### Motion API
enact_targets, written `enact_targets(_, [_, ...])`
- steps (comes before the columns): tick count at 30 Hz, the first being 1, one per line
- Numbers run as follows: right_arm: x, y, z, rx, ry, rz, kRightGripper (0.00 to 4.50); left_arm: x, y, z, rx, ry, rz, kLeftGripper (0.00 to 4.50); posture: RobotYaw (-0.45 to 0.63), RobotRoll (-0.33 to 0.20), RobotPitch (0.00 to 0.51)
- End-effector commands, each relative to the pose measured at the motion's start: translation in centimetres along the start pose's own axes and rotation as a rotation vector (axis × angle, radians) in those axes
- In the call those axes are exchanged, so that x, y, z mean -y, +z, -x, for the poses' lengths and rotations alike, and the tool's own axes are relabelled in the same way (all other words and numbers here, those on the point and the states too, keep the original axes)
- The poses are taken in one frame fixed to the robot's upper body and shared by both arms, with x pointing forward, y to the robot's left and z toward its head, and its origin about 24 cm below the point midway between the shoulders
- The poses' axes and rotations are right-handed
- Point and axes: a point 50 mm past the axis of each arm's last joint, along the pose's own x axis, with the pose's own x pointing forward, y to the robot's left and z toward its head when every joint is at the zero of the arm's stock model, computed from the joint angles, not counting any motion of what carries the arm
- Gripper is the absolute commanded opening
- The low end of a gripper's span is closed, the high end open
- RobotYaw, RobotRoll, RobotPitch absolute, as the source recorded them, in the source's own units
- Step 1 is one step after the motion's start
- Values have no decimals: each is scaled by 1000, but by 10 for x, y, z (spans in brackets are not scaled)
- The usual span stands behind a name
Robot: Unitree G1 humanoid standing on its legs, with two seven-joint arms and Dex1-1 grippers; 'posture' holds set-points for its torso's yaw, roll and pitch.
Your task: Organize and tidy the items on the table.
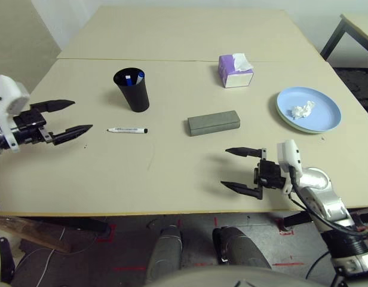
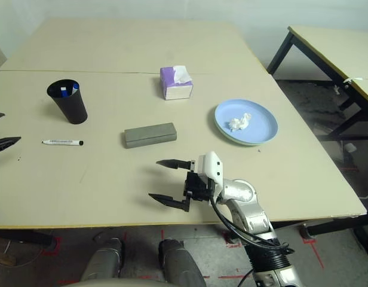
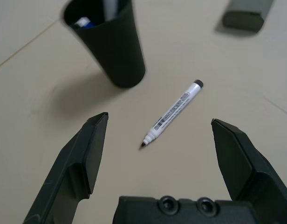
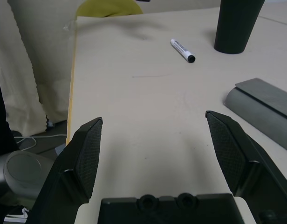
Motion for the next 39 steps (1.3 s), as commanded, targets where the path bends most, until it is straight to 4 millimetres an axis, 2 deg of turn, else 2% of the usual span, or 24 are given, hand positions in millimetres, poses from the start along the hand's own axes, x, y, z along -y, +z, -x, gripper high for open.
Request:
enact_targets(1, [-4,-2,0,-11,-5,-7,4500,4,-2,-18,-65,-94,-73,4487,-19,0,137])
enact_targets(8, [-4,1,1,-11,-34,-3,4500,0,-5,-47,-119,-188,-138,4487,-53,0,135])
enact_targets(17, [-7,2,-1,-10,-48,-7,4500,4,-13,-67,-182,-257,-185,4487,-70,0,140])
enact_targets(28, [-10,3,-5,-2,-34,-10,4500,7,-30,-79,-300,-223,-181,4487,-79,0,140])
enact_targets(39, [-14,5,-6,-5,-20,-6,4500,8,-32,-90,-313,-208,-162,4487,-92,0,136])
